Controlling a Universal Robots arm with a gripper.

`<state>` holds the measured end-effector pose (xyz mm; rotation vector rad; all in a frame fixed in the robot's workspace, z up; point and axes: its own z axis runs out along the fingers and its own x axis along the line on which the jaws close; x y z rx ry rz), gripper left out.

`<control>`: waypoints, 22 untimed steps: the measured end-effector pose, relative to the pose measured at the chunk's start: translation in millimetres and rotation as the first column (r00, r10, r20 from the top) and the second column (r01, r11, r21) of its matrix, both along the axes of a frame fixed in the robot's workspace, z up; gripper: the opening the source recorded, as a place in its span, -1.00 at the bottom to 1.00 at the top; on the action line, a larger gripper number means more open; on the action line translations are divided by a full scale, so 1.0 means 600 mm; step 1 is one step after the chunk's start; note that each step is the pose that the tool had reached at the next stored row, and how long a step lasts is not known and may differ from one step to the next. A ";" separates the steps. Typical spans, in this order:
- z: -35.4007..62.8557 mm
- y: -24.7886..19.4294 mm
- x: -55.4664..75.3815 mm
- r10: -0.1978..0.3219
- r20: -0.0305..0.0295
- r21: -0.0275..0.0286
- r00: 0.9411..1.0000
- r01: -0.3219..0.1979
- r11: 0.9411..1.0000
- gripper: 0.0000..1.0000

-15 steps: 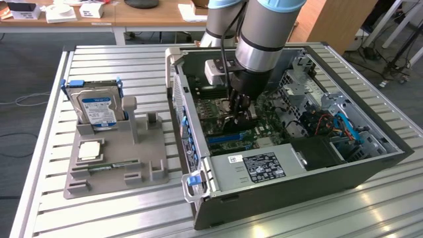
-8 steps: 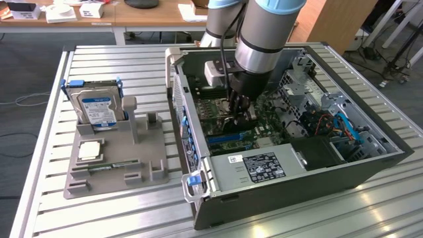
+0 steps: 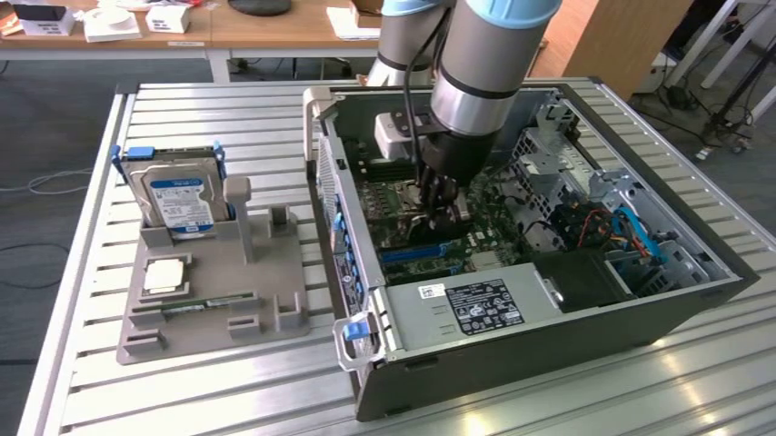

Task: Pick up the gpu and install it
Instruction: 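Insert the gpu into the slot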

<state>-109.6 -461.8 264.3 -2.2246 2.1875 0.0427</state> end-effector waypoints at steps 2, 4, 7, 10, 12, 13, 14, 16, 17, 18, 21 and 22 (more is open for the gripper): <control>-0.001 0.0000 0.000 0.000 0.000 0.000 1.000 0.000 1.000 -0.45; -0.003 0.0000 0.000 0.000 0.000 0.000 1.000 0.000 1.000 -0.45; -0.005 0.0000 0.000 0.000 0.000 0.000 1.000 0.000 1.000 -0.45; -0.006 -0.0001 0.000 0.000 0.000 0.000 1.000 0.000 1.000 -0.45; -0.008 0.0000 0.000 0.000 0.000 0.000 1.000 0.000 1.000 -0.45; -0.008 0.0000 0.000 0.000 0.000 0.000 1.000 0.000 1.000 -0.45; -0.009 0.0000 0.000 0.000 0.000 0.000 1.000 0.000 1.000 -0.45; -0.011 0.0000 0.000 0.000 0.000 0.000 1.000 0.000 1.000 -0.45; -0.011 -0.0001 0.000 0.000 0.000 0.000 1.000 0.000 1.000 -0.45; -0.012 0.0000 0.000 0.000 0.000 0.000 1.000 0.000 1.000 -0.45; -0.014 0.0000 0.000 0.000 0.000 0.000 1.000 0.000 1.000 -0.45; -0.015 0.0000 0.000 0.000 0.000 0.000 1.000 0.000 1.000 -0.45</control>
